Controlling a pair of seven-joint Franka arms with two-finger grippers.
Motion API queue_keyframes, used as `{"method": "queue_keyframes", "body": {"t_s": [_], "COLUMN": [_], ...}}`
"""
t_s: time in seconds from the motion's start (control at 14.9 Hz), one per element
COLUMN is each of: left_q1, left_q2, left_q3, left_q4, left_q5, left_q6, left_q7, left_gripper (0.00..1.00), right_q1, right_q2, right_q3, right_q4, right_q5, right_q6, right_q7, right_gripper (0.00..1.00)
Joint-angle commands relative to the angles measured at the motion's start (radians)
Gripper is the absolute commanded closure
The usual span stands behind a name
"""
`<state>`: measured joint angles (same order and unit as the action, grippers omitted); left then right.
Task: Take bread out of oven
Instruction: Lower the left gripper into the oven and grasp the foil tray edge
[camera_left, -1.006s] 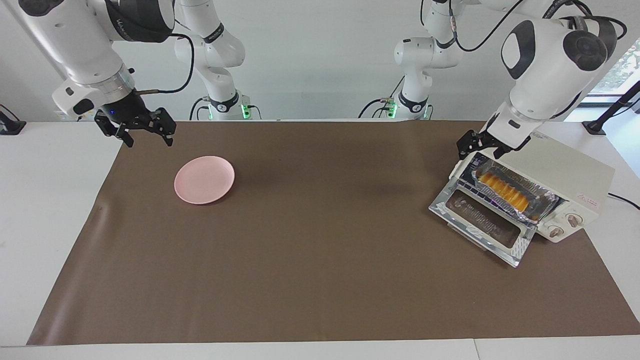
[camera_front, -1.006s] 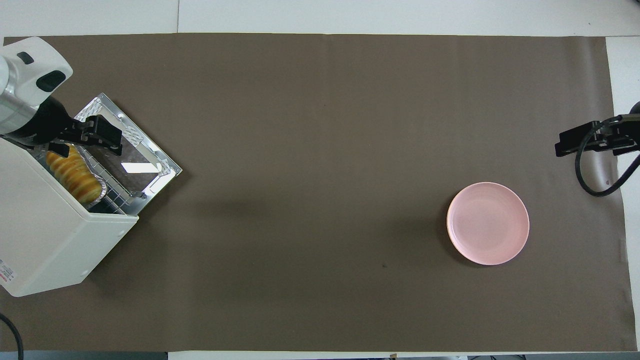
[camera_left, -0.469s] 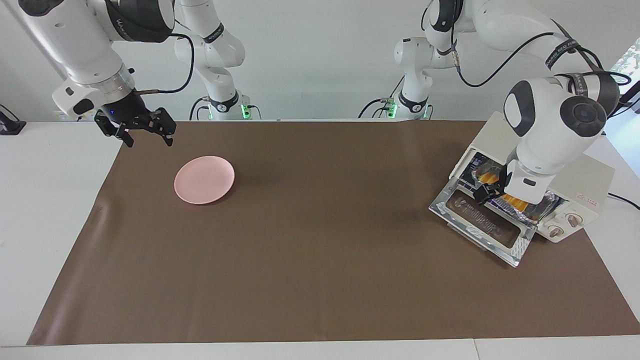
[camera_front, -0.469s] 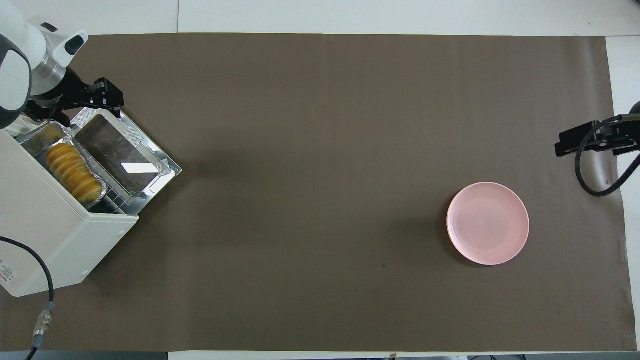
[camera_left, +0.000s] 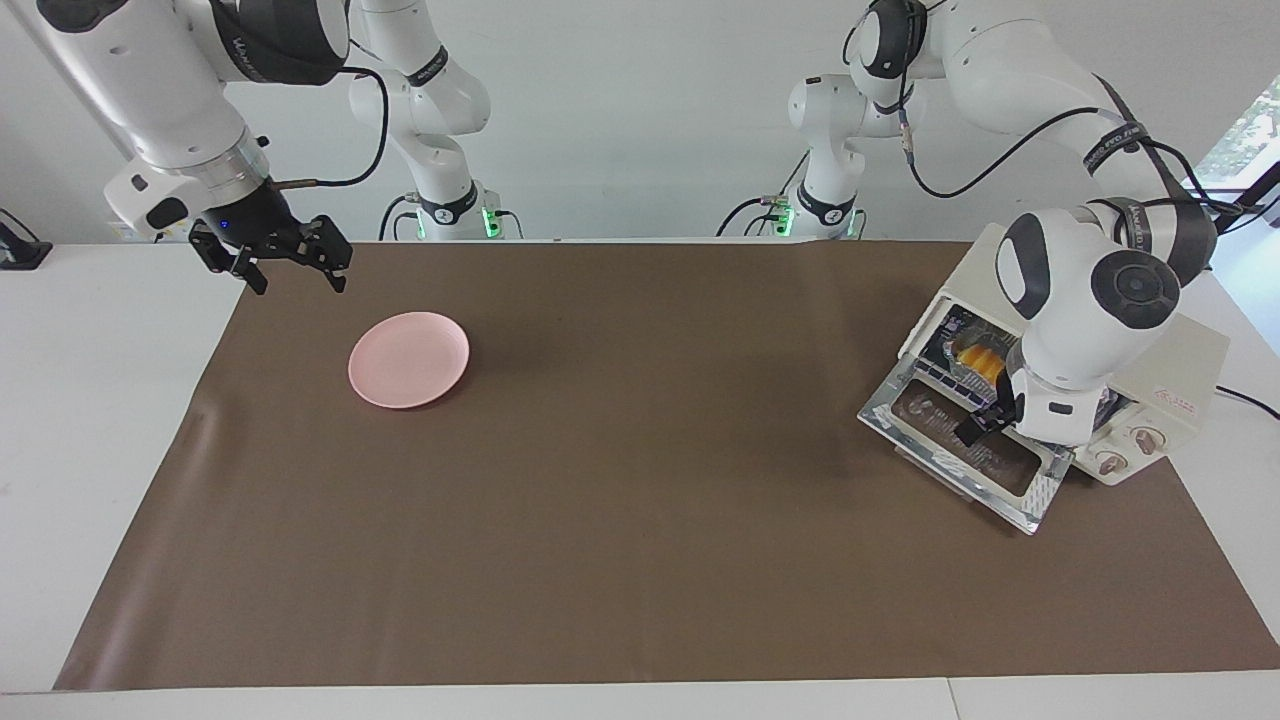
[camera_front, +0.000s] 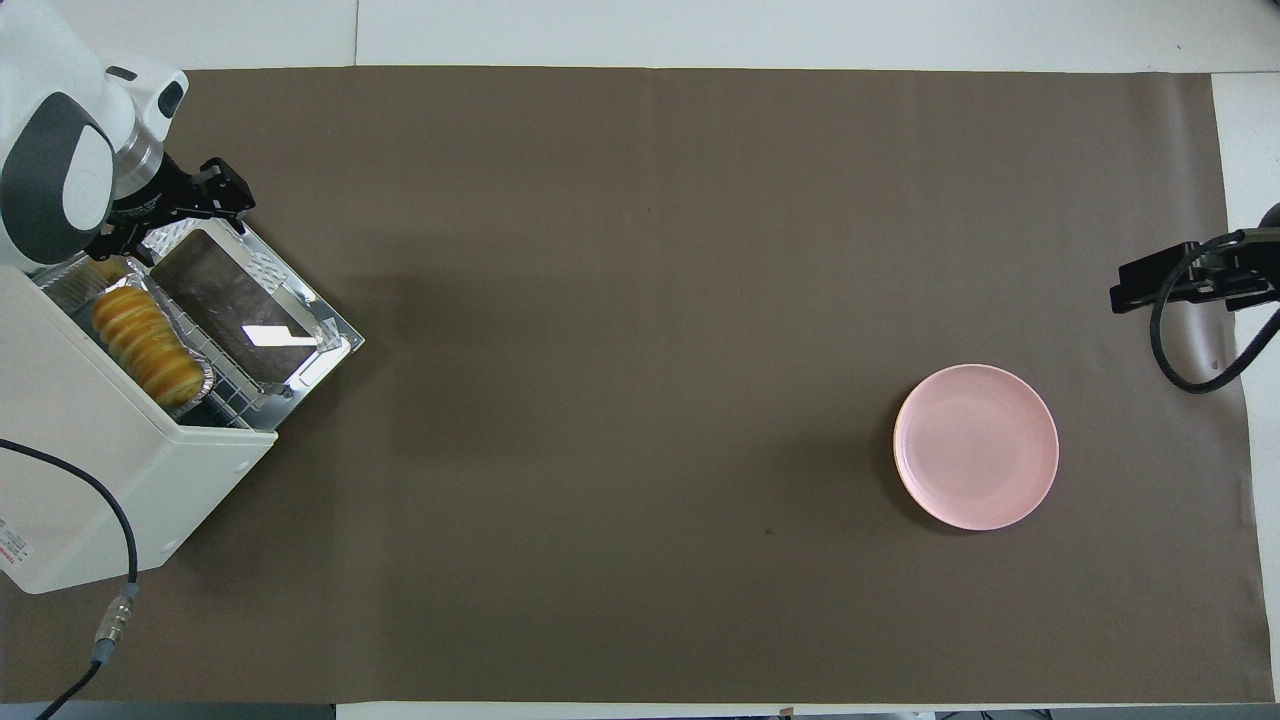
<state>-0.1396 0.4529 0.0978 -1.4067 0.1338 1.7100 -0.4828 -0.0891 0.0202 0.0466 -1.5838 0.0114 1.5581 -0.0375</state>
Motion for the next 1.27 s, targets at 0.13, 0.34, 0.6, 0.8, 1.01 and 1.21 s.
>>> {"method": "queue_keyframes", "body": {"t_s": [0.13, 0.34, 0.6, 0.8, 1.01, 1.21], "left_q1": [-0.02, -0.014, -0.014, -0.014, -0.014, -0.012], "left_q2": [-0.054, -0.082, -0.086, -0.088, -0.102, -0.115], "left_q3": [0.034, 0.034, 0.034, 0.034, 0.036, 0.036], "left_q4": [-0.139, -0.202, -0.216, -0.221, -0.251, -0.29], "left_q5": [0.038, 0.04, 0.04, 0.04, 0.041, 0.044], "left_q6": [0.071, 0.102, 0.102, 0.102, 0.109, 0.14], "left_q7": [-0.065, -0.069, -0.079, -0.08, -0.098, -0.132], "left_gripper": [0.0, 0.0, 0.0, 0.0, 0.0, 0.0], "right_q1": [-0.014, -0.014, -0.014, -0.015, -0.015, -0.014], "right_q2": [-0.026, -0.026, -0.026, -0.026, -0.026, -0.026], "right_q3": [0.012, 0.012, 0.012, 0.012, 0.012, 0.012], "right_q4": [-0.025, -0.025, -0.025, -0.025, -0.025, -0.025], "right_q5": [-0.015, -0.015, -0.015, -0.015, -0.015, -0.015], "right_q6": [-0.007, -0.007, -0.007, -0.007, -0.007, -0.007], "right_q7": [-0.021, -0.021, -0.021, -0.021, -0.021, -0.021], "right_gripper": [0.0, 0.0, 0.0, 0.0, 0.0, 0.0]}}
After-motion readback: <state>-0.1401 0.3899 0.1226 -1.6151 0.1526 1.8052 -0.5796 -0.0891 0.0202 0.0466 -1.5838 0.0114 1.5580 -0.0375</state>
